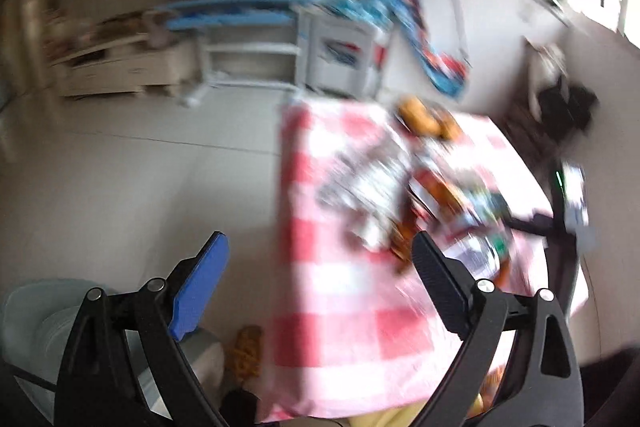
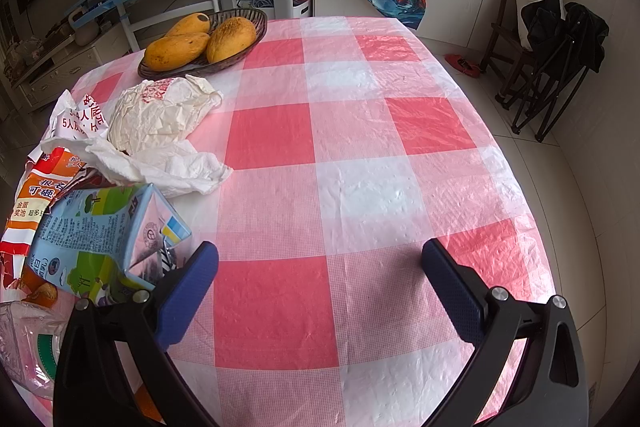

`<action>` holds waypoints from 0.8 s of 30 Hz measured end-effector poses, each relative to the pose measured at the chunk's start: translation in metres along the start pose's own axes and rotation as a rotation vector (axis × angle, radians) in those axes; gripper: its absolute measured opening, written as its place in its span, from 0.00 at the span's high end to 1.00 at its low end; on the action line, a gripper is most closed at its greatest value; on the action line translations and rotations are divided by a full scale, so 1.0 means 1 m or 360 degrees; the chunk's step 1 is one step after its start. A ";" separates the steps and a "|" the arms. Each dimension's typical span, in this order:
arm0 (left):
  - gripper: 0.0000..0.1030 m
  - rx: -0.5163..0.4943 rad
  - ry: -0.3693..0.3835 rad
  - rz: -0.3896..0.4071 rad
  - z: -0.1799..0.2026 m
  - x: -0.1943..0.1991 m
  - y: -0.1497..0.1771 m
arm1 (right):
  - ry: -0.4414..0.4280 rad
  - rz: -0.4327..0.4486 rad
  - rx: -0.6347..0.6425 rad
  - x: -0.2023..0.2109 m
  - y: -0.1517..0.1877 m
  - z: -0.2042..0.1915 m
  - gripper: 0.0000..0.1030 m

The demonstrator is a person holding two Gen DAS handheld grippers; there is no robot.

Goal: Collect trash
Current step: 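Grasp the clear plastic bottle with the left gripper and lift it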

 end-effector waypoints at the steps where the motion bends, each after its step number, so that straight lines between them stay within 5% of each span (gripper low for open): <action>1: 0.13 -0.0055 0.0038 -0.0027 0.012 -0.003 0.008 | 0.0000 0.0000 0.0000 0.000 0.000 0.000 0.06; 4: 0.13 -0.0295 0.0155 -0.0065 0.055 -0.013 0.024 | 0.0000 0.0000 0.0000 0.000 0.000 0.000 0.06; 14: 0.13 -0.0671 0.0474 -0.0226 0.149 -0.045 0.043 | 0.0000 0.0000 -0.0001 0.001 0.000 0.001 0.06; 24: 0.13 -0.0805 0.0457 -0.0274 0.168 -0.067 0.057 | 0.0000 0.0000 -0.0001 0.000 0.000 0.000 0.06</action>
Point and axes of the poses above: each gripper's, at about its wrist camera, not at the fingertips, and x roughly against the way its jaws point, z to its right, y to its underside, the point moved 10 cm from there along -x, roughly the way its jaws point, and after that the axes turned 8 degrees about z, right-handed, at the moved point
